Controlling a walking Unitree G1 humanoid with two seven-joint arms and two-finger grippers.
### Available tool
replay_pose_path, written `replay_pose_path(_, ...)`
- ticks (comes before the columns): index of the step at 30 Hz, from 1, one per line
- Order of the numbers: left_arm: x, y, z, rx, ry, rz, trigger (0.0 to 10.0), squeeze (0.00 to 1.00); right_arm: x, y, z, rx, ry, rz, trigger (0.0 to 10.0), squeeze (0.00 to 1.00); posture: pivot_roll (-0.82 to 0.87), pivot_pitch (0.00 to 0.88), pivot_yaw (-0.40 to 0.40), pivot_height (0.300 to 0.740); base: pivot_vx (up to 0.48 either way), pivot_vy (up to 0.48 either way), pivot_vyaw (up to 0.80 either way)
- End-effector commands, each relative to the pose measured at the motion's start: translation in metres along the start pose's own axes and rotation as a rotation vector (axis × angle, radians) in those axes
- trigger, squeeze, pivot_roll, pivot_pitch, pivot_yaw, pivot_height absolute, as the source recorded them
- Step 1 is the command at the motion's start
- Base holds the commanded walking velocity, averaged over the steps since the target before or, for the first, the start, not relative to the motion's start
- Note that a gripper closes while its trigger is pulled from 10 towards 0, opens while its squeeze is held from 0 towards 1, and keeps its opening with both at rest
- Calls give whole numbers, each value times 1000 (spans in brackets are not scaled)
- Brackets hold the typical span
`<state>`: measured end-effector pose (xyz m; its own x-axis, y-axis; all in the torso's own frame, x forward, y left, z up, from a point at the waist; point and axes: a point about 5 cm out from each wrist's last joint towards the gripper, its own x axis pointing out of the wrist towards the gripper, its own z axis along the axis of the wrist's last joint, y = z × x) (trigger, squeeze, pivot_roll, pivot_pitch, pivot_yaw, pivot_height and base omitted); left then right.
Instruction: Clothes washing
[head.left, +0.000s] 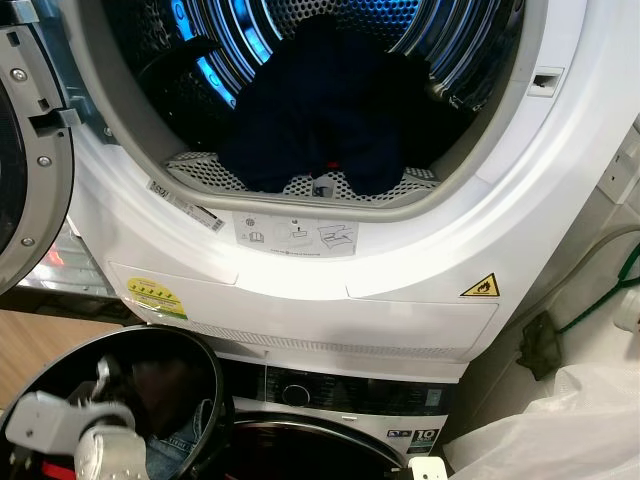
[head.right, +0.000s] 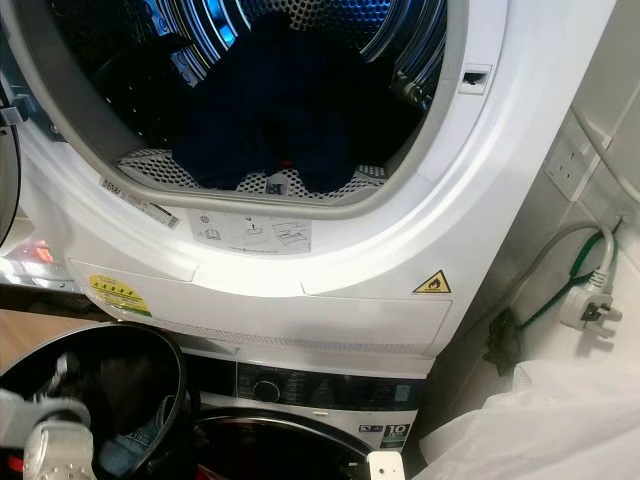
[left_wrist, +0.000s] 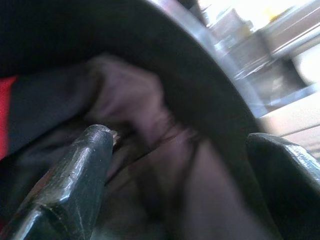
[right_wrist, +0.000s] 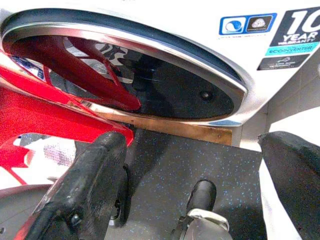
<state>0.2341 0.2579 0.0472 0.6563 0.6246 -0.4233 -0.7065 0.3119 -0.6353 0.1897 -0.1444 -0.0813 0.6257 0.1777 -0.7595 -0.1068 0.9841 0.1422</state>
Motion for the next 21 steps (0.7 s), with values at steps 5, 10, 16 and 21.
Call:
replay_pose_path(5, 3, 18, -2, 227, 76, 39, 10000, 1000, 0, 1, -1, -9, 5, 3, 10000, 0, 88, 0, 9, 740, 0, 0, 0)
replay_pose_path(10, 4, 31, 12, 275, 14, 41, 10000, 1000, 0, 1, -2, -5, 6, 2, 10000, 0, 96, 0, 8, 740, 0, 0, 0)
replay_pose_path(16, 5, 5, 3, 204, 71, -99, 10000, 1000, -1, 0, -3, -14, 10, 6, 10000, 0, 98, 0, -1, 740, 0, 0, 0)
replay_pose_path(21, 4, -23, 7, 187, 44, -284, 10000, 1000, -1, -1, -3, -18, 11, 6, 10000, 0, 95, 0, -4, 740, 0, 0, 0)
